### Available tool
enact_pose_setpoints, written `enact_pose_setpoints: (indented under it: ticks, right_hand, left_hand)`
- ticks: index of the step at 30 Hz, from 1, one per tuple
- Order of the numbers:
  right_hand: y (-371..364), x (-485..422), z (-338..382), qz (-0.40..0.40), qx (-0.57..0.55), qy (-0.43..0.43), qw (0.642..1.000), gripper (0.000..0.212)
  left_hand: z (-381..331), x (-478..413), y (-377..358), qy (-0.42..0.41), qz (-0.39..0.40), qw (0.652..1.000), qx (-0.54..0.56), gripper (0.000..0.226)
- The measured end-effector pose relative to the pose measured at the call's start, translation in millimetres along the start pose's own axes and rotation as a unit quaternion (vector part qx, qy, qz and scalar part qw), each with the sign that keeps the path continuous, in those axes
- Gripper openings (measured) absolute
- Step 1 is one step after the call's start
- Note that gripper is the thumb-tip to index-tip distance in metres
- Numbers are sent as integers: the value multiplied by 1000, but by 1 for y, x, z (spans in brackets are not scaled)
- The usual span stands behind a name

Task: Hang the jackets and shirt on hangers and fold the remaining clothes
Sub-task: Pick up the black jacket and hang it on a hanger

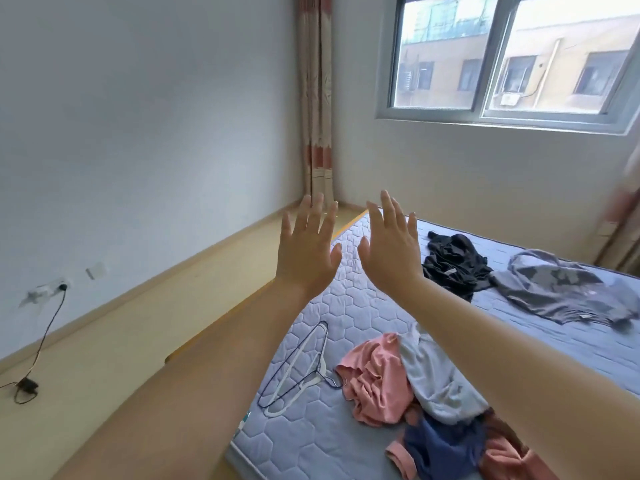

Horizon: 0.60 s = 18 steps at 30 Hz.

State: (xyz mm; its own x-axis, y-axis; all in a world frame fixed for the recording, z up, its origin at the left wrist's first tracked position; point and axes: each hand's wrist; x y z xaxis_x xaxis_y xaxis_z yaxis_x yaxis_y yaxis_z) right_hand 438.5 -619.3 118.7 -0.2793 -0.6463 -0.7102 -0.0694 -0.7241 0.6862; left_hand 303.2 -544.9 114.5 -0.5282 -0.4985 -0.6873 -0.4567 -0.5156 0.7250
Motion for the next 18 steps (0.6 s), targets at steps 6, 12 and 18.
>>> enact_pose_setpoints:
  ticks: [6, 12, 18]
  right_hand:
    - [-56, -50, -19, 24, 53, -63, 996, 63]
    - [-117, -100, 11, 22, 132, -81, 988, 62]
    - [-183, -166, 86, 12, 200, -118, 973, 63]
  left_hand:
    - [37, -61, -72, -27, 9, 998, 51, 67]
    - [121, -111, -139, -30, -8, 995, 91, 66]
    - [219, -167, -178, -114, -34, 988, 102, 71]
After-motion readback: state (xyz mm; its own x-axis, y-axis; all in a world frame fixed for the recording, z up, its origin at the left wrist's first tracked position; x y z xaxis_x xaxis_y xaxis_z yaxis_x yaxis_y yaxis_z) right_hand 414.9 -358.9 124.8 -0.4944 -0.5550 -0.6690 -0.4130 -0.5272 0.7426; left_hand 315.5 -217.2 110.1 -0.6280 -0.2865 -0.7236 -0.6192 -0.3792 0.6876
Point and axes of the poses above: each hand's wrist, its own x-axis away from the middle knuckle, its own y-axis out of the back of the hand, z = x × y, and after that the axes turned 12 degrees about -z, right-handed
